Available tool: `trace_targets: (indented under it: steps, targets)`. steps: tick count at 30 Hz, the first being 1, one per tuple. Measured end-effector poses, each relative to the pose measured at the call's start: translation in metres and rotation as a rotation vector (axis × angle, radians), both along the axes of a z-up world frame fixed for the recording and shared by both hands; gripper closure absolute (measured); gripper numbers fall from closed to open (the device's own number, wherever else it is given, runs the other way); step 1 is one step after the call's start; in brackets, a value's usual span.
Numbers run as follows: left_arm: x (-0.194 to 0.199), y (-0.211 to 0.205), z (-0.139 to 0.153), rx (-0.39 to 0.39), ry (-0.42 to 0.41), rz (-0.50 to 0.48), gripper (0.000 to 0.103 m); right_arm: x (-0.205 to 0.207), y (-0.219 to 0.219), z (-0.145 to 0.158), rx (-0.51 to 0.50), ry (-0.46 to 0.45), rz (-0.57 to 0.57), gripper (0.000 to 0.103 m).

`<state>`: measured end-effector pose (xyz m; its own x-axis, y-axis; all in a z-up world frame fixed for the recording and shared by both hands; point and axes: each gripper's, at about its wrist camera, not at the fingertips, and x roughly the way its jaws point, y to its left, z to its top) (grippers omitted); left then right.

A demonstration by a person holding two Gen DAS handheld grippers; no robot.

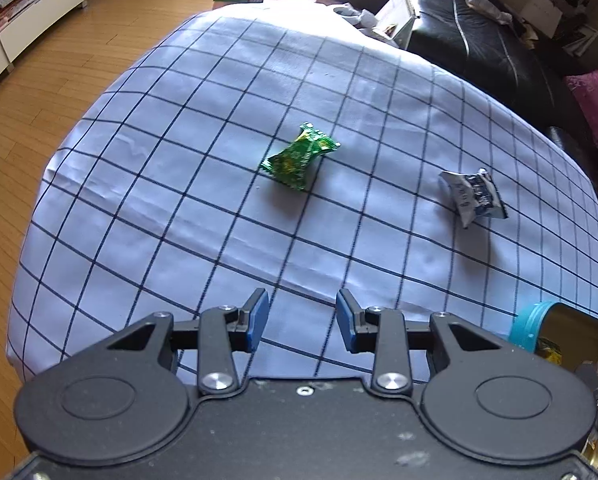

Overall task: Organize snacks
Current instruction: 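Withdraw both open tools from the tray back over the bed, then grasp the white-and-blue printed packet with the left tool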

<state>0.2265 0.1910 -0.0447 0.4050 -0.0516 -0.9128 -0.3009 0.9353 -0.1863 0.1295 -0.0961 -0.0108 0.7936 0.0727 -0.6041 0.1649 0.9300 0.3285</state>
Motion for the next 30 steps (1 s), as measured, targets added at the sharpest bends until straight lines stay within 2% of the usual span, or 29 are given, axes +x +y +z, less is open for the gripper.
trace_targets:
  steps: [3,7,13,16,20,24,30]
  targets:
    - [0.004,0.005,-0.005,-0.008,0.027,0.016,0.067,0.021,0.013,0.011,0.028,-0.008,0.073,0.072]
    - [0.006,0.011,-0.010,-0.024,0.052,0.029,0.067,0.068,0.034,0.018,-0.005,0.018,0.132,0.072]
    - [0.006,0.018,-0.012,-0.051,0.057,0.039,0.067,0.140,0.050,0.004,0.021,0.107,0.109,0.073]
    - [0.005,0.018,-0.008,-0.013,0.037,0.040,0.067,0.161,0.049,-0.009,0.022,0.123,0.058,0.073]
    - [0.002,0.020,0.002,0.046,-0.006,0.037,0.066,0.176,0.046,-0.026,0.027,0.157,0.015,0.073]
    - [0.004,0.028,0.001,0.078,0.006,0.035,0.066,0.173,0.047,-0.037,0.056,0.183,0.002,0.073]
    - [0.003,0.053,0.003,0.068,-0.003,0.097,0.066,0.143,0.071,-0.034,0.027,0.200,0.120,0.074]
